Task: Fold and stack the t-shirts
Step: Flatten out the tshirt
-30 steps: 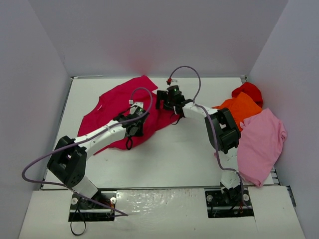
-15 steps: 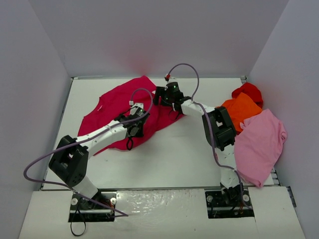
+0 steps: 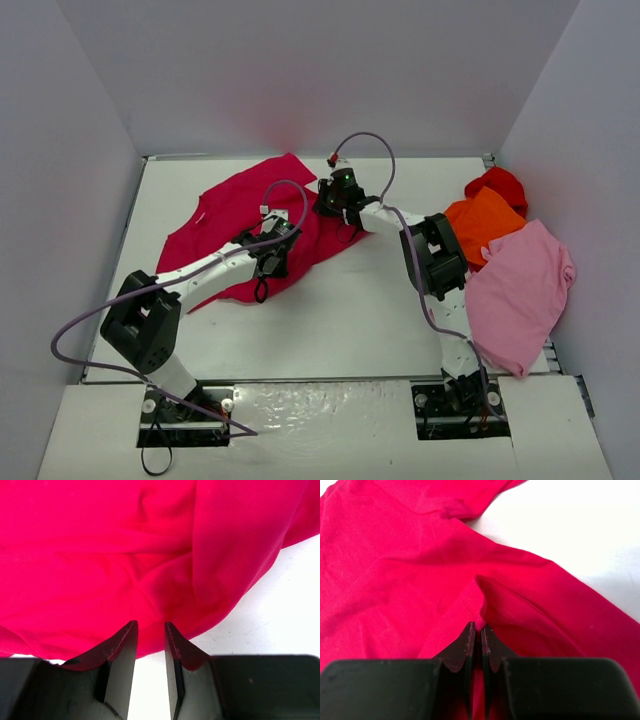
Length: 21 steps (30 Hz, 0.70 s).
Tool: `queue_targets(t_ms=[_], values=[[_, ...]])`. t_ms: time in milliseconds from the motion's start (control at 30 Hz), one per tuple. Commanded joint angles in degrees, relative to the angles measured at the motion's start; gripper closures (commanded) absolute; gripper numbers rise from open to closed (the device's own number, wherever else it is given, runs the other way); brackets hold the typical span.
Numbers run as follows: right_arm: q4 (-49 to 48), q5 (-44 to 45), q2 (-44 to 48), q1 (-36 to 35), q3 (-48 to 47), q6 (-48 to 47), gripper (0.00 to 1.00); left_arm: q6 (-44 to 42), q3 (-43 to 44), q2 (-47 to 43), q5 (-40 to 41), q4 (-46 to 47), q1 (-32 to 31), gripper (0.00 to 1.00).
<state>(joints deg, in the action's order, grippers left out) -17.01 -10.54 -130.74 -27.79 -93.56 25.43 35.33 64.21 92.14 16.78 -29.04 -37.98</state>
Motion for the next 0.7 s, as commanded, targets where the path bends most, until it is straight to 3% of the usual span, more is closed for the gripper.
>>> queue_targets(t_ms=[0,267,467,667], values=[[-1.53,0.26,7.31,-0.03,1.06,-0.46,1.0,0.88,1.01,-0.21,1.33,1.27,-0.26,0.75],[4.13,6.43,23.42,-2.79,13.49,-1.33,1.0,0.69,0.46,-0.95,1.22,1.51,-0.27,0.75],[11.13,20.0,40.94,-8.61,27.2,-1.81,1.0,0.19,0.3,-1.44,0.82,1.7,-0.26,0.75],[19.75,22.78,51.6,-9.84,36.27,3.07,1.0,0.13,0.35,-1.17,-0.29,2.18,-0.34,0.75]])
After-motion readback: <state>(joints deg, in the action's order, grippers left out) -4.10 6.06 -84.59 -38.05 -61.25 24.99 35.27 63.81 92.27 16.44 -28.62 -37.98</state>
